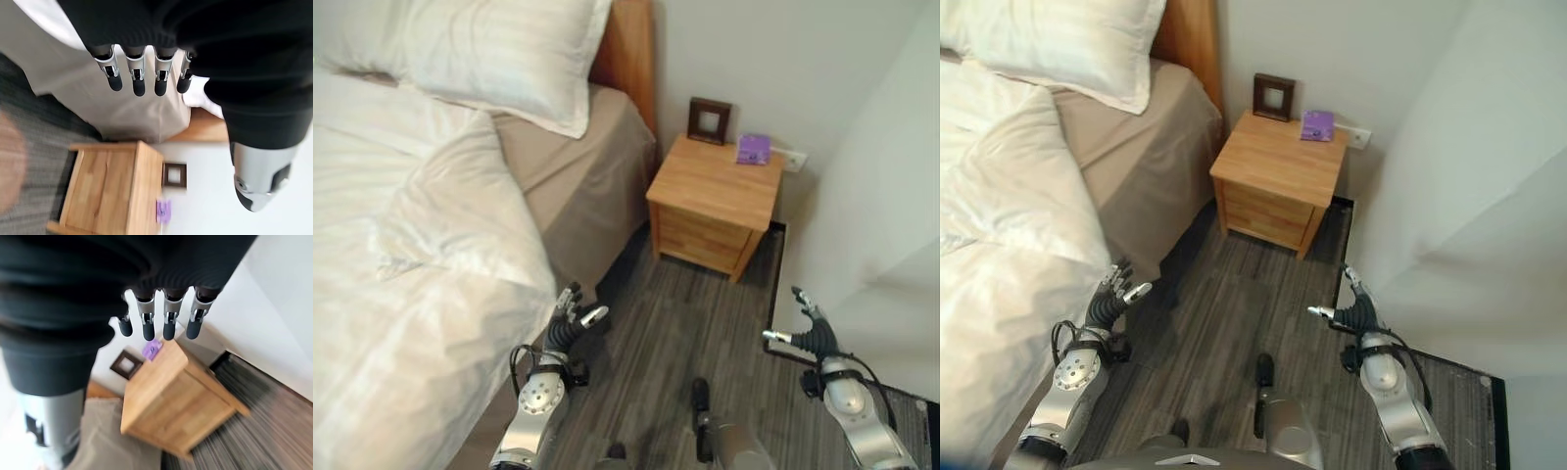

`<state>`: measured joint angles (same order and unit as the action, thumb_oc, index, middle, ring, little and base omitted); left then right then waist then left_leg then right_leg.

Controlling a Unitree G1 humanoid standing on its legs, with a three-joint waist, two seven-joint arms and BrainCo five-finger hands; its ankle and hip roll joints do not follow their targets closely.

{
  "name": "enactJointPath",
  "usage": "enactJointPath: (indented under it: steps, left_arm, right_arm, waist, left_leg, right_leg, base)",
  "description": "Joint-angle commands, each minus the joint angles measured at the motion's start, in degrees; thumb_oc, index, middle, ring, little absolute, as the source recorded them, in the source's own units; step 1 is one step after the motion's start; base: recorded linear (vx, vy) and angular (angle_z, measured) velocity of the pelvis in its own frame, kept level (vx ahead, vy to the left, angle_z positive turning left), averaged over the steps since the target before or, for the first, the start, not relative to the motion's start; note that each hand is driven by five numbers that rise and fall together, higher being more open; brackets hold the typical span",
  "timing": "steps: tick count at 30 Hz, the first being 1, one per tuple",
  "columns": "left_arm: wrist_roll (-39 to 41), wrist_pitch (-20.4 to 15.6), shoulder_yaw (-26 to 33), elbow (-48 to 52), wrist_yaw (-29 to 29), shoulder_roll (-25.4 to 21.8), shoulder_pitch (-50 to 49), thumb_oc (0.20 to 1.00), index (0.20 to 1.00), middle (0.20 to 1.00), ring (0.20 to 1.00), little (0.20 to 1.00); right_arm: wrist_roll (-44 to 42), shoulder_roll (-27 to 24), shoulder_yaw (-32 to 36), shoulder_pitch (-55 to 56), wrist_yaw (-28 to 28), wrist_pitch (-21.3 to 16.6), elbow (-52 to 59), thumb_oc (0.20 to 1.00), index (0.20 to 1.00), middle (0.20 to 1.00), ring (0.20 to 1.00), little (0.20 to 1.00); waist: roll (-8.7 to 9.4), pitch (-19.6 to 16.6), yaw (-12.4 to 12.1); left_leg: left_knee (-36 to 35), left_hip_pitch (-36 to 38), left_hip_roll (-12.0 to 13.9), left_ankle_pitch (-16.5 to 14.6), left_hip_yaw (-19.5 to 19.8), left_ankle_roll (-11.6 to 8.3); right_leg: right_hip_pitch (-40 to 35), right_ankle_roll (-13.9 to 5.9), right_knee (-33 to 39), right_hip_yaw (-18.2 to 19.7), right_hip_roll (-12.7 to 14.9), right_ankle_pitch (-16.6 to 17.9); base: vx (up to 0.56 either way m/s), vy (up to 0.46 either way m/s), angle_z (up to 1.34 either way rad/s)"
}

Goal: Making the bed.

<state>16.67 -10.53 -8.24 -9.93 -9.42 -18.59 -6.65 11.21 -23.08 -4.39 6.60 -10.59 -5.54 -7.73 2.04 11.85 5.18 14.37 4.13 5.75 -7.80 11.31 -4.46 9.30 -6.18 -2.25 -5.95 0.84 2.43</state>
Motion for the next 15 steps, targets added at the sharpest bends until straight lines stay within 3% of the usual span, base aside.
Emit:
enactJointPath:
  steps: [1,2,3,4,5,7,8,10,13,14,15]
  left_arm:
    - [0.9,-2.8,2.6,4.2,-0.2,-1.0,3.3,1.000,1.000,1.000,1.000,1.000]
    - [0.9,-2.8,2.6,4.2,-0.2,-1.1,3.4,1.000,1.000,1.000,1.000,1.000]
    - [1.2,-3.0,2.6,4.8,-0.3,-1.3,3.9,1.000,1.000,1.000,1.000,1.000]
    - [1.2,-3.0,2.6,4.9,-0.4,-1.3,3.9,1.000,1.000,1.000,1.000,1.000]
    - [1.3,-3.1,2.7,4.7,-0.4,-0.9,3.7,1.000,1.000,1.000,1.000,1.000]
    - [1.4,-3.4,2.8,4.9,-0.2,-0.5,3.4,1.000,1.000,1.000,1.000,1.000]
    - [1.2,-3.4,2.8,4.6,-0.3,-0.3,3.5,1.000,1.000,1.000,1.000,1.000]
    - [1.2,-3.2,2.8,4.4,-0.4,-0.4,3.7,1.000,1.000,1.000,1.000,1.000]
    - [1.1,-3.0,2.7,4.5,-0.3,-0.3,3.5,1.000,1.000,1.000,1.000,1.000]
    - [1.1,-2.7,3.0,4.6,0.0,-0.3,2.8,1.000,1.000,1.000,1.000,1.000]
    - [1.1,-2.6,3.0,4.8,0.1,-0.4,2.5,1.000,1.000,1.000,1.000,1.000]
  right_arm:
    - [-1.7,-3.4,0.3,-2.9,-1.2,-2.7,3.4,1.000,1.000,1.000,1.000,1.000]
    - [-1.7,-3.3,0.3,-3.0,-1.2,-2.7,3.3,1.000,1.000,1.000,1.000,1.000]
    - [-1.6,-4.1,-0.4,-5.1,-1.6,-1.8,2.4,1.000,1.000,1.000,1.000,1.000]
    - [-1.6,-4.1,-0.4,-5.2,-1.6,-1.8,2.3,1.000,1.000,1.000,1.000,1.000]
    - [-1.4,-4.2,-0.9,-5.9,-1.6,-1.6,2.3,1.000,1.000,1.000,1.000,1.000]
    - [-1.3,-4.1,-1.3,-6.3,-1.6,-1.6,2.4,1.000,1.000,1.000,1.000,1.000]
    - [-1.1,-4.0,-1.8,-7.1,-1.6,-1.5,2.5,1.000,1.000,1.000,1.000,1.000]
    - [-0.7,-3.8,-2.6,-7.8,-1.9,-1.3,2.1,1.000,1.000,1.000,1.000,1.000]
    - [-0.5,-3.7,-2.7,-7.8,-2.0,-1.2,1.9,1.000,1.000,1.000,1.000,1.000]
    - [-0.4,-3.0,-2.6,-6.8,-1.5,-1.2,2.5,1.000,1.000,1.000,1.000,1.000]
    - [-0.4,-3.0,-2.7,-6.5,-1.4,-1.1,2.7,1.000,1.000,1.000,1.000,1.000]
  waist:
    - [1.81,1.0,-0.2]
    - [1.58,1.1,-0.4]
    - [2.70,2.2,-3.1]
    - [2.68,2.2,-3.2]
    - [2.63,2.5,-4.2]
    - [2.29,2.1,-4.9]
    - [1.29,1.5,-5.4]
    - [0.41,1.4,-5.9]
    - [0.61,1.2,-5.9]
    - [0.54,0.4,-5.3]
    - [0.62,0.4,-5.2]
  left_leg:
    - [19.2,-4.4,1.0,10.7,-5.7,-3.04]
    - [20.4,-5.0,1.3,10.0,-5.8,-2.92]
    - [17.1,-11.3,2.4,6.4,-12.8,-1.95]
    - [17.2,-11.1,2.5,6.1,-13.0,-1.88]
    - [14.1,-12.6,1.6,4.3,-15.4,-1.29]
    - [6.5,-14.5,1.0,4.3,-20.3,-0.38]
    - [-0.5,-15.8,1.8,7.0,-26.2,-0.25]
    - [-6.6,-16.1,3.6,11.0,-32.7,-0.87]
    - [-8.9,-15.5,4.0,11.2,-34.7,-1.74]
    - [-11.9,-14.0,6.2,12.2,-40.2,-1.21]
    - [-12.8,-13.3,5.8,12.3,-40.2,-1.18]
  right_leg:
    - [-5.9,1.51,7.2,1.6,3.6,0.4]
    - [-5.8,1.43,7.2,1.7,3.3,0.4]
    - [-9.2,1.51,7.2,1.5,4.5,-2.2]
    - [-9.4,1.43,7.2,1.6,4.5,-2.4]
    - [-10.4,1.28,7.2,1.7,4.7,-3.3]
    - [-12.3,1.09,7.2,0.9,4.8,-5.5]
    - [-14.5,0.96,7.2,-0.1,3.9,-7.9]
    - [-17.3,0.78,7.2,-1.8,3.3,-10.1]
    - [-19.0,0.32,7.2,-2.7,3.8,-11.5]
    - [-21.4,-0.53,7.2,-5.2,4.2,-11.6]
    - [-21.8,-0.74,7.2,-5.3,4.3,-11.7]
  base:
    - [0.19,-0.190,-0.39]
    - [0.61,-0.257,-0.54]
    - [0.40,-0.046,-0.53]
    - [0.55,-0.040,-0.43]
    - [0.27,0.056,-0.42]
    - [0.44,0.119,-0.24]
    - [0.53,0.173,0.08]
    - [0.41,0.129,0.27]
    - [0.32,0.104,0.41]
    - [0.31,0.117,0.17]
    - [0.44,0.183,0.40]
